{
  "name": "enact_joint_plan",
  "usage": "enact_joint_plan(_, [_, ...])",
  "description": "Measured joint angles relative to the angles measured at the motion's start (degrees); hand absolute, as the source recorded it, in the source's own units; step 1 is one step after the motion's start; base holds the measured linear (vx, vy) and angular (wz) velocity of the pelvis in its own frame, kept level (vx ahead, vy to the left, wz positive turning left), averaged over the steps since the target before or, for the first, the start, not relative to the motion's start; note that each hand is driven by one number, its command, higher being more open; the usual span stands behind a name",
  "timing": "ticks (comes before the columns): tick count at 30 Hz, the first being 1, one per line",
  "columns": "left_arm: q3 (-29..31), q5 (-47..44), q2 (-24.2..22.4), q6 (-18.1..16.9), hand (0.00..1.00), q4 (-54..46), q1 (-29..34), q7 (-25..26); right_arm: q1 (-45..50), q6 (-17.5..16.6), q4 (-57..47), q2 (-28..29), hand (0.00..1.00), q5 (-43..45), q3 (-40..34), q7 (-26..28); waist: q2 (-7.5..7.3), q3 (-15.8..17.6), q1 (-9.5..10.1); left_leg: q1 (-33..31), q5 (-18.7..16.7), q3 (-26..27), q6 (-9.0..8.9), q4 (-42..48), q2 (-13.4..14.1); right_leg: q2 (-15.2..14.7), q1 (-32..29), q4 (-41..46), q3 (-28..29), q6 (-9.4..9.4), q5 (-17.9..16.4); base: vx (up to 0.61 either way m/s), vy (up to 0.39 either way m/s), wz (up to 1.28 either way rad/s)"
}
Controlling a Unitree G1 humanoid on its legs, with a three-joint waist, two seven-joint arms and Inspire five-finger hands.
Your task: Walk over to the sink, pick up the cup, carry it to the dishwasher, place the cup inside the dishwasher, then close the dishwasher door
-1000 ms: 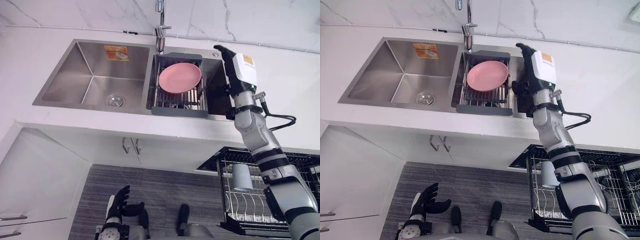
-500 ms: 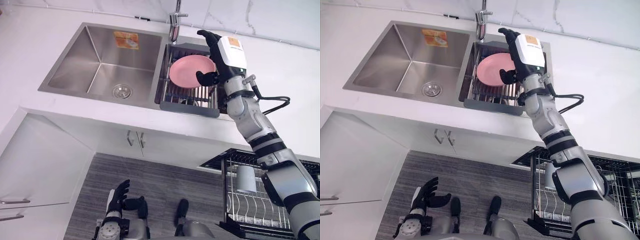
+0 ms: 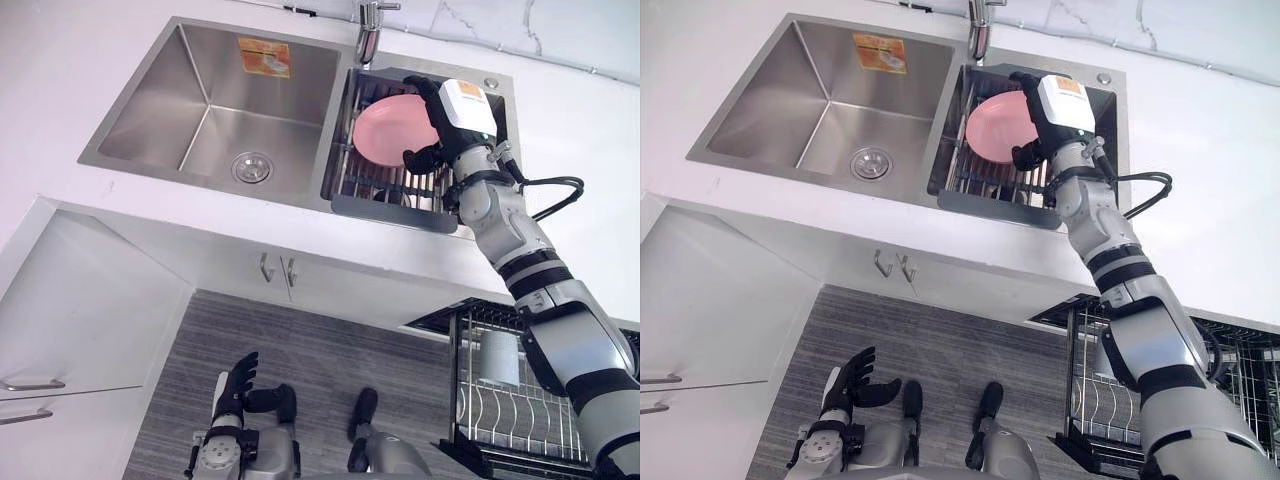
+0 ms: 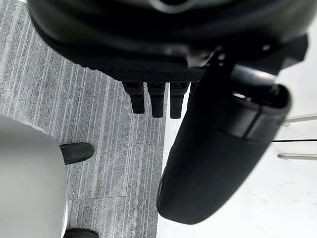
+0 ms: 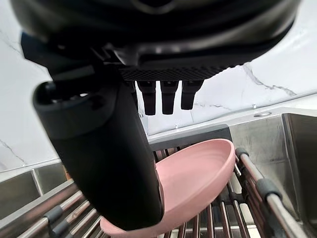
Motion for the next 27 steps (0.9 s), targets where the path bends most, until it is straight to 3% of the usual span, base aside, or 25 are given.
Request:
enact_joint_plan(8, [0.0, 0.0, -0.2, 0.0, 0.90, 0.0, -0.5, 1.0, -3.2, 1.2, 5.6, 0.1, 0.90, -1.3, 0.0, -0.1, 0.35, 0.6, 0.53, -1.0, 0.0, 0.0, -0.03, 0.6, 0.1, 0.0, -1.0, 0.5, -0.1, -0.12, -0.1, 0.00, 0.002, 0.00])
enact_joint_plan(11, [0.0, -0.1, -0.2, -0.2, 0.90, 0.0, -1.6, 1.0, -5.6, 1.9, 8.9, 0.1, 0.90, -1.3, -0.2, -0.2, 0.61, 2.9, 0.84, -1.6, 0.0, -0.1, -0.03, 1.1, 0.1, -0.1, -1.4, 1.0, -0.2, -0.13, -0.1, 0.00, 0.017, 0.02])
enact_joint_plan(17, [-0.1, -1.2, -0.2, -0.2, 0.90, 0.0, -2.3, 1.1, -9.4, 2.1, 12.8, 0.1, 0.90, -1.2, -0.2, -0.4, 1.10, 3.7, 1.50, -2.9, 0.0, -0.4, -0.03, 1.9, 0.0, -0.4, -2.6, 1.9, -0.5, -0.32, -0.2, 0.00, 0.011, 0.02])
enact_joint_plan(18, [-0.1, -1.2, -0.2, -0.3, 0.90, -0.1, -2.4, 1.1, -9.5, 2.1, 12.8, 0.1, 0.30, -1.2, -0.2, -0.4, 1.13, 3.9, 1.50, -3.0, 0.0, -0.5, -0.03, 2.0, 0.0, -0.5, -2.7, 2.1, -0.5, -0.34, -0.3, -0.01, 0.023, 0.07])
enact_joint_plan(27, [-0.2, -1.3, -0.2, -0.4, 0.90, -0.1, -3.2, 1.1, -10.9, 2.1, 14.5, 0.3, 0.30, -1.0, -0.4, -0.7, 1.78, 5.2, 1.47, -4.7, 0.0, -1.0, -0.03, 3.2, -0.1, -0.9, -4.2, 3.7, -1.0, -0.50, -0.7, 0.00, 0.009, 0.02])
